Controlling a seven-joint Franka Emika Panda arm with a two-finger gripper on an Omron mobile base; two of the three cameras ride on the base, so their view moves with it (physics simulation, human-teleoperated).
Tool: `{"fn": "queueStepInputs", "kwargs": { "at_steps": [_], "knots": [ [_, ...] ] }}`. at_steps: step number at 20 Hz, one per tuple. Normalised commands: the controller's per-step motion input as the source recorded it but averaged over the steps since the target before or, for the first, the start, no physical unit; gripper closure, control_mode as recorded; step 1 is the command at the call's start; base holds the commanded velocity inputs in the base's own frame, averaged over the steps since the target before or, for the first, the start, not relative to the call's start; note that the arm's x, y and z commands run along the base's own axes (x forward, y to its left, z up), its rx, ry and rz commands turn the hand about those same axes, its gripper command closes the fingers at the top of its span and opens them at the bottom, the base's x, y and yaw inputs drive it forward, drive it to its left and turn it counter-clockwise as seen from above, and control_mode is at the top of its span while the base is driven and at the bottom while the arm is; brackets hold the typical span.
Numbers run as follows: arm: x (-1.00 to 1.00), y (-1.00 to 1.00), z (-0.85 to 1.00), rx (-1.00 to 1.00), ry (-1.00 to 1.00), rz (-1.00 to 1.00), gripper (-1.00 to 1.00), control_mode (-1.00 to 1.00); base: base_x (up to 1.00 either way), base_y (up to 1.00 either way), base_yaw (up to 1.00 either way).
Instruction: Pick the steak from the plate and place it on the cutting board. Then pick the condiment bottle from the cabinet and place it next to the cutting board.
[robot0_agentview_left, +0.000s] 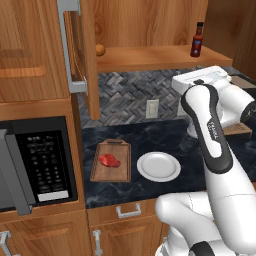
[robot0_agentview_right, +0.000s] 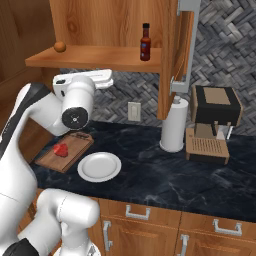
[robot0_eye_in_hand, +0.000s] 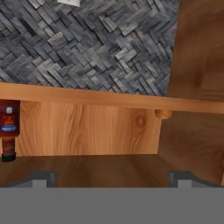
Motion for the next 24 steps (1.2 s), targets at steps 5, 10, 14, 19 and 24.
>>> {"fn": "queueStepInputs", "kwargs": {
  "at_steps": [5, 10, 14, 19, 24],
  "knots": [
    [-0.01, -0.04, 0.24, 0.02, 0.00, -0.05, -1.00, -1.00, 0.00, 0.00, 0.00],
    [0.00, -0.09, 0.22, 0.02, 0.00, -0.07, -1.00, -1.00, 0.00, 0.00, 0.00],
    [0.00, -0.13, 0.21, 0.02, 0.00, -0.07, -1.00, -1.00, 0.00, 0.00, 0.00],
    [0.00, -0.18, 0.22, 0.02, 0.00, -0.06, -1.00, -1.00, 0.00, 0.00, 0.00],
    [0.00, -0.19, 0.23, 0.04, 0.00, -0.04, -1.00, -1.00, 0.00, 0.00, 0.00]
  ]
}}
